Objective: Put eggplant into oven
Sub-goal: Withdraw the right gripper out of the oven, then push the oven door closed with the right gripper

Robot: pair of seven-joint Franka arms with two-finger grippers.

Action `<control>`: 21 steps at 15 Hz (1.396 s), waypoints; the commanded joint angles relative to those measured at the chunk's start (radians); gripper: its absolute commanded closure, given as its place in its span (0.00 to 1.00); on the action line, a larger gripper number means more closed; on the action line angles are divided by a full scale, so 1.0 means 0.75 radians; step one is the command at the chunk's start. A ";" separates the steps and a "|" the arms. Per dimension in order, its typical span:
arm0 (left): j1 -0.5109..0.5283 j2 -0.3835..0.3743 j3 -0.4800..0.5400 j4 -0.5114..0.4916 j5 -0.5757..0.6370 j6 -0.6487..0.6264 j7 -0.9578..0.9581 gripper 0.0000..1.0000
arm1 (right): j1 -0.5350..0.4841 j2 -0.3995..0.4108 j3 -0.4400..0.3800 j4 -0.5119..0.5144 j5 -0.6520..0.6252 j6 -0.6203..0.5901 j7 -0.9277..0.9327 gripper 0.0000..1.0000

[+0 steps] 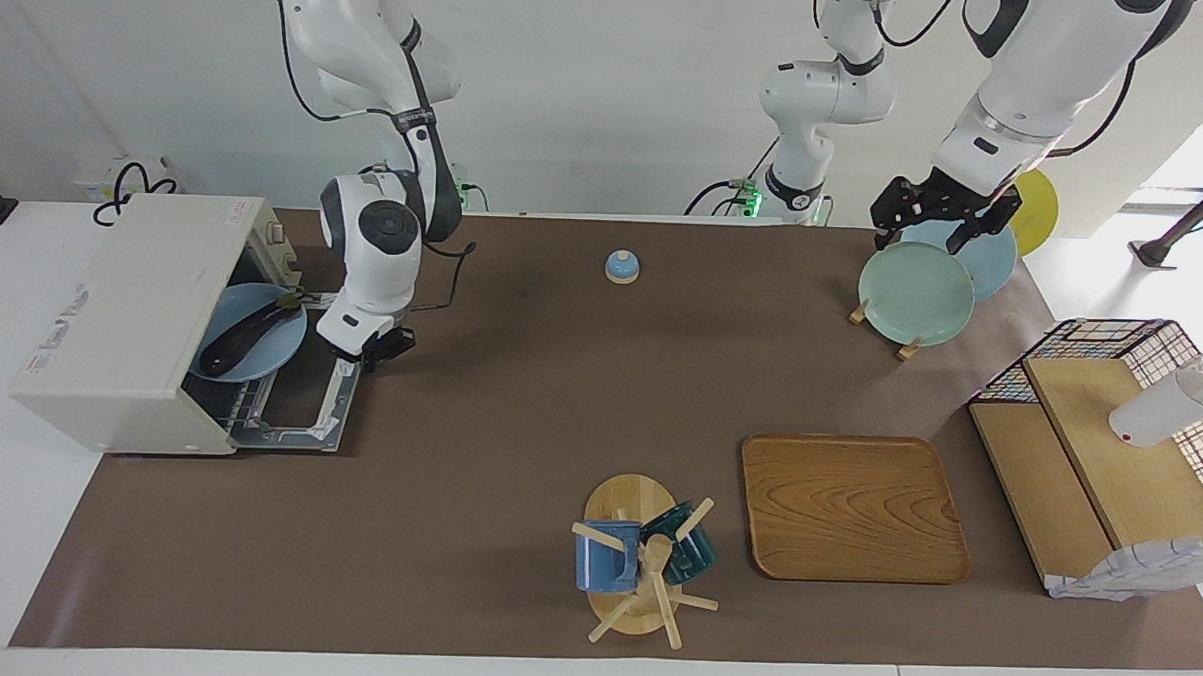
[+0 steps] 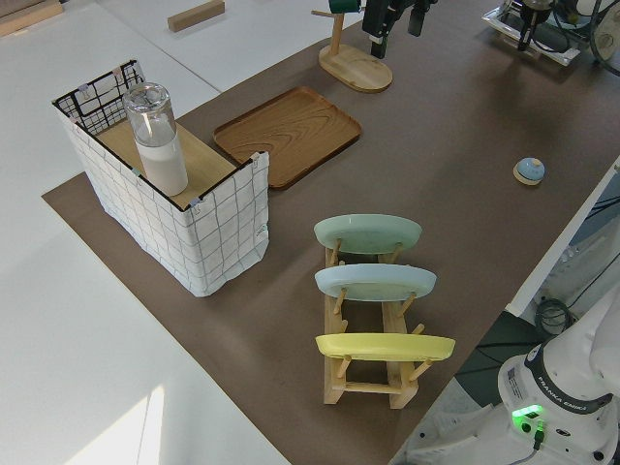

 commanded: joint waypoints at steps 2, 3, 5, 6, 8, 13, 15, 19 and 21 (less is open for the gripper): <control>0.009 -0.008 -0.002 0.004 0.013 -0.005 -0.007 0.00 | -0.046 -0.075 -0.022 0.104 -0.049 -0.192 -0.186 1.00; 0.009 -0.008 -0.002 0.004 0.013 -0.005 -0.007 0.00 | -0.064 -0.110 -0.024 0.104 -0.047 -0.219 -0.219 1.00; 0.009 -0.008 -0.002 0.004 0.013 -0.005 -0.007 0.00 | -0.091 -0.165 -0.029 0.108 -0.030 -0.278 -0.293 1.00; 0.009 -0.008 -0.002 0.004 0.013 -0.005 -0.007 0.00 | -0.109 -0.194 -0.035 0.108 -0.014 -0.290 -0.333 1.00; 0.009 -0.008 -0.002 0.004 0.013 -0.005 -0.007 0.00 | -0.172 -0.237 -0.033 0.108 0.013 -0.311 -0.421 1.00; 0.009 -0.008 -0.002 0.004 0.013 -0.007 -0.007 0.00 | -0.303 -0.321 -0.037 0.118 0.080 -0.329 -0.606 1.00; 0.009 -0.008 -0.002 0.004 0.013 -0.007 -0.007 0.00 | -0.310 -0.323 -0.037 0.222 0.192 -0.435 -0.602 1.00; 0.009 -0.008 -0.002 0.004 0.013 -0.007 -0.007 0.00 | -0.295 -0.315 -0.027 0.520 0.454 -0.707 -0.583 0.83; 0.009 -0.008 -0.002 0.004 0.013 -0.007 -0.007 0.00 | -0.291 -0.313 -0.018 0.574 0.469 -0.759 -0.571 0.24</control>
